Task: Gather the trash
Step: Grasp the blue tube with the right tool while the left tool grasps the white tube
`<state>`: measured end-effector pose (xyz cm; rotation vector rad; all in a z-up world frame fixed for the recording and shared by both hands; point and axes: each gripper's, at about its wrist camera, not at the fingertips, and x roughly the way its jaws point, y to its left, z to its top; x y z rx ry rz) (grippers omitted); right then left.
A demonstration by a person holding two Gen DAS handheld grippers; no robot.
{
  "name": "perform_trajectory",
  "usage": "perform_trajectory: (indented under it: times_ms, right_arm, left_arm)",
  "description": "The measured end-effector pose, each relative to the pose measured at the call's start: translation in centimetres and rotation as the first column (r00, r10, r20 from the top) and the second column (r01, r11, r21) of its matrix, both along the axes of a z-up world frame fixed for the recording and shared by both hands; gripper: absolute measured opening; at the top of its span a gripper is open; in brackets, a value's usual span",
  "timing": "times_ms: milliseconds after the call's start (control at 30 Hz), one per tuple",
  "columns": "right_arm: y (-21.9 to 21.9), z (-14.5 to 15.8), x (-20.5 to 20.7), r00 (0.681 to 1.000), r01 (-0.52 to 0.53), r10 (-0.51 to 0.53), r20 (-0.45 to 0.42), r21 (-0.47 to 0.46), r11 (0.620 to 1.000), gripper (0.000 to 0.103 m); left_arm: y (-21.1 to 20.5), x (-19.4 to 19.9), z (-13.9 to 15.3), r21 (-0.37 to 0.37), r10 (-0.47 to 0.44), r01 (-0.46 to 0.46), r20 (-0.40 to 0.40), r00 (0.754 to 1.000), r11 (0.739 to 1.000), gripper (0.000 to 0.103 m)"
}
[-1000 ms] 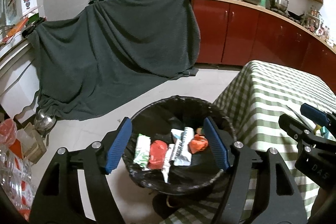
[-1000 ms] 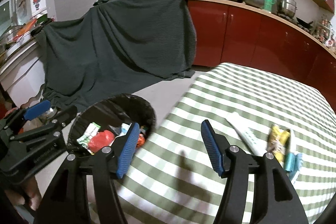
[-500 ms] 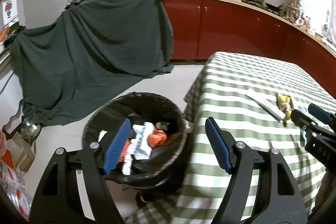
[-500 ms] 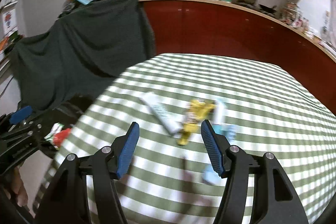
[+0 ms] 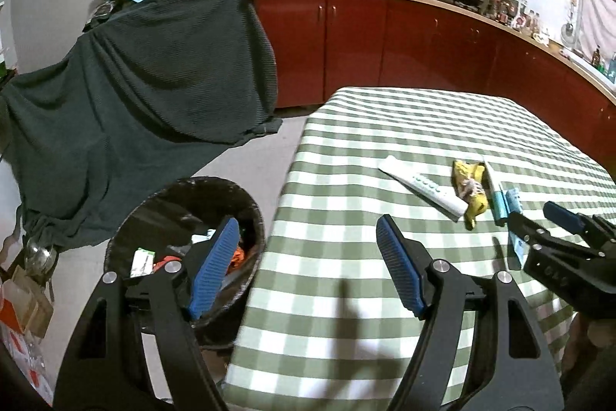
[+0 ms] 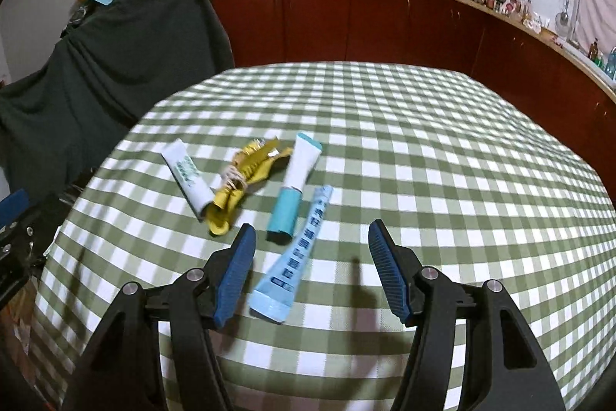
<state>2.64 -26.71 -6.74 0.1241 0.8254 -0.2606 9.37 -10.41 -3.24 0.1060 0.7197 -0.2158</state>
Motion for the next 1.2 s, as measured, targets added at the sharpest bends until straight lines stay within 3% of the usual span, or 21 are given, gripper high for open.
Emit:
perform_trajectory:
  times_ms: [200,467,1200]
  right_arm:
    - [-1.0,-0.7,-0.4,1.0,-0.004,0.004,-0.028,0.022,1.0,0.044]
    - [-2.2,-1.3,-0.6,0.999,-0.015,0.017,-0.041,0.053,0.998,0.016]
    - [-5.5,-0.3,-0.6,1.0,-0.021,0.021,-0.003,0.078,0.997,0.016]
  left_arm:
    - [-1.4,0.2,-0.3,0.005,-0.019,0.019,-0.008,1.0,1.0,0.072]
    - [-3.1,0.4,-0.5,0.014,-0.042,0.043,-0.019,0.999,0.999,0.072]
    - [-10.5,4.4,-1.4,0.03,-0.093,0.095,-0.075,0.993,0.995,0.073]
